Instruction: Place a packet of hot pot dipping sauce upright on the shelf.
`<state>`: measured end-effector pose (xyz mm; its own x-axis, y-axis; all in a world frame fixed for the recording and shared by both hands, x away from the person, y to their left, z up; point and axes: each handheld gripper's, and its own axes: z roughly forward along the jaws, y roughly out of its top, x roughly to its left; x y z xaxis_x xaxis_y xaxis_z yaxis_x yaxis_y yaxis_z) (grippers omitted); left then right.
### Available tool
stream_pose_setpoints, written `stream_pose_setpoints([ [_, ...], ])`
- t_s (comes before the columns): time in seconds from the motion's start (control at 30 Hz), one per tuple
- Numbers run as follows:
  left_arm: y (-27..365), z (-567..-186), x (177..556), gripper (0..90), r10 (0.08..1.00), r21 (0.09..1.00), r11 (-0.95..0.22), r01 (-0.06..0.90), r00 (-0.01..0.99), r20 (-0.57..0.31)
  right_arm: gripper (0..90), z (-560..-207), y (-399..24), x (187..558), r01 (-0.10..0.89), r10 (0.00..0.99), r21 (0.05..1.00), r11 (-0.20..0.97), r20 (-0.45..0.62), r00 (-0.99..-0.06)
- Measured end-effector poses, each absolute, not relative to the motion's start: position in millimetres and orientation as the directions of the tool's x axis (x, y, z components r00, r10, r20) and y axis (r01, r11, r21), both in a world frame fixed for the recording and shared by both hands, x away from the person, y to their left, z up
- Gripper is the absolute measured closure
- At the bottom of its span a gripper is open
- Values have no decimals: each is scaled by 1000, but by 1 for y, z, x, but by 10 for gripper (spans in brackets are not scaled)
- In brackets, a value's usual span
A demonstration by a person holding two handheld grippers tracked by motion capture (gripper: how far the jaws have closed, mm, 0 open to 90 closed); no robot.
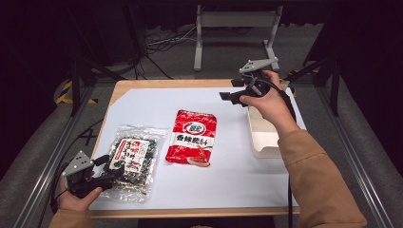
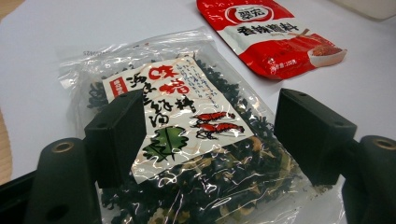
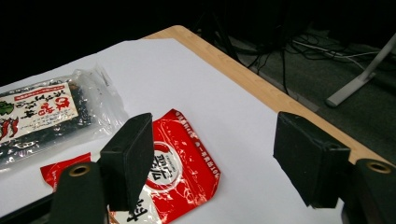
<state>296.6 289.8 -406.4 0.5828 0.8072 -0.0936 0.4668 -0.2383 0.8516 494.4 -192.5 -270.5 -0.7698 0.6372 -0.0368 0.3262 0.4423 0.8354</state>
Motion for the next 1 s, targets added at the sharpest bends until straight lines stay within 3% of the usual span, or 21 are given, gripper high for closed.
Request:
stream_pose_setpoints([
  [0.6, 293, -406, 287, 260, 815, 856, -229, 463, 573, -91, 278, -330, -154, 514, 386, 614, 745, 544, -40, -788],
  [1.0, 290, -406, 288, 260, 806, 855, -243, 459, 585, -85, 282, -367, -145, 526, 424, 640, 720, 550, -37, -767],
])
